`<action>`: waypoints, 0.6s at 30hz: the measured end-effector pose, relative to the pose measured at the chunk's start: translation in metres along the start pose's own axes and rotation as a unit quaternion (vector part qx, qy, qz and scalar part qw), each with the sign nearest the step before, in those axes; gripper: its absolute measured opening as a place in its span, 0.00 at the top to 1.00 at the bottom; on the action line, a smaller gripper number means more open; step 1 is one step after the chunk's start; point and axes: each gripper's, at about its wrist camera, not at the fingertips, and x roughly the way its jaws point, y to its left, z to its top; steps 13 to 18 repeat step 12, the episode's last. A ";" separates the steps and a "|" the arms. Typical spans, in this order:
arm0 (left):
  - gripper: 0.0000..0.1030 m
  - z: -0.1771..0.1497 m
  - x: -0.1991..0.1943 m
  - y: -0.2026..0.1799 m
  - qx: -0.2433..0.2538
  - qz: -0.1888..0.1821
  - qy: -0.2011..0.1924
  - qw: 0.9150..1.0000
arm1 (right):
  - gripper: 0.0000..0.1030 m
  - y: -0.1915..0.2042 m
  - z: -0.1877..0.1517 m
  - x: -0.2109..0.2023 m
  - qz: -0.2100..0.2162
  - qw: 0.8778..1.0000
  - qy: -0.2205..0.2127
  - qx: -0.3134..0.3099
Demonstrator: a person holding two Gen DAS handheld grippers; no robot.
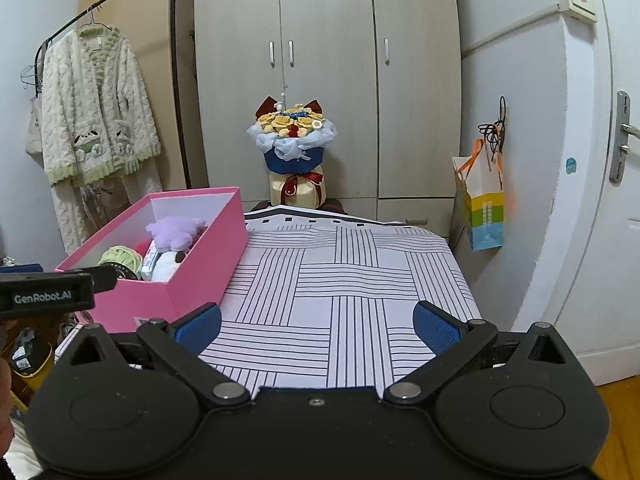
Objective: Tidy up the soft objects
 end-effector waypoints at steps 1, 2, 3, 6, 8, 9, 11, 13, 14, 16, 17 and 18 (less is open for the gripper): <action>0.00 0.000 -0.001 0.001 -0.001 0.000 -0.002 1.000 | 0.00 0.000 0.000 0.000 -0.003 1.000 0.000 -0.001; 0.00 0.000 -0.001 0.001 0.000 0.000 -0.004 1.000 | 0.00 0.000 0.000 0.000 -0.004 1.000 -0.001 0.000; 0.00 -0.001 -0.002 0.001 0.001 0.001 -0.006 1.000 | 0.00 -0.001 0.000 0.000 -0.004 1.000 0.000 0.000; 0.00 -0.001 -0.003 0.000 0.004 0.000 -0.008 1.000 | 0.00 -0.001 -0.001 0.001 -0.005 1.000 0.002 0.003; 0.00 -0.001 -0.003 0.000 0.005 -0.002 -0.007 1.000 | 0.00 -0.001 -0.001 0.002 -0.006 1.000 0.003 0.003; 0.00 -0.001 -0.003 0.000 0.007 -0.002 -0.006 1.000 | 0.00 -0.002 -0.001 0.002 -0.007 1.000 0.003 0.003; 0.00 -0.002 -0.003 -0.002 0.010 -0.002 -0.004 1.000 | 0.00 -0.002 -0.001 0.002 -0.008 1.000 0.004 0.003; 0.00 -0.002 -0.002 -0.002 0.012 -0.002 -0.002 1.000 | 0.00 -0.002 -0.001 0.002 -0.008 1.000 0.003 0.003; 0.00 -0.002 -0.002 -0.002 0.012 -0.002 -0.002 1.000 | 0.00 -0.002 -0.001 0.002 -0.008 1.000 0.003 0.003; 0.00 -0.002 -0.002 -0.002 0.012 -0.002 -0.002 1.000 | 0.00 -0.002 -0.001 0.002 -0.008 1.000 0.003 0.003; 0.00 -0.002 -0.002 -0.002 0.012 -0.002 -0.002 1.000 | 0.00 -0.002 -0.001 0.002 -0.008 1.000 0.003 0.003; 0.00 -0.002 -0.002 -0.002 0.012 -0.002 -0.002 1.000 | 0.00 -0.002 -0.001 0.002 -0.008 1.000 0.003 0.003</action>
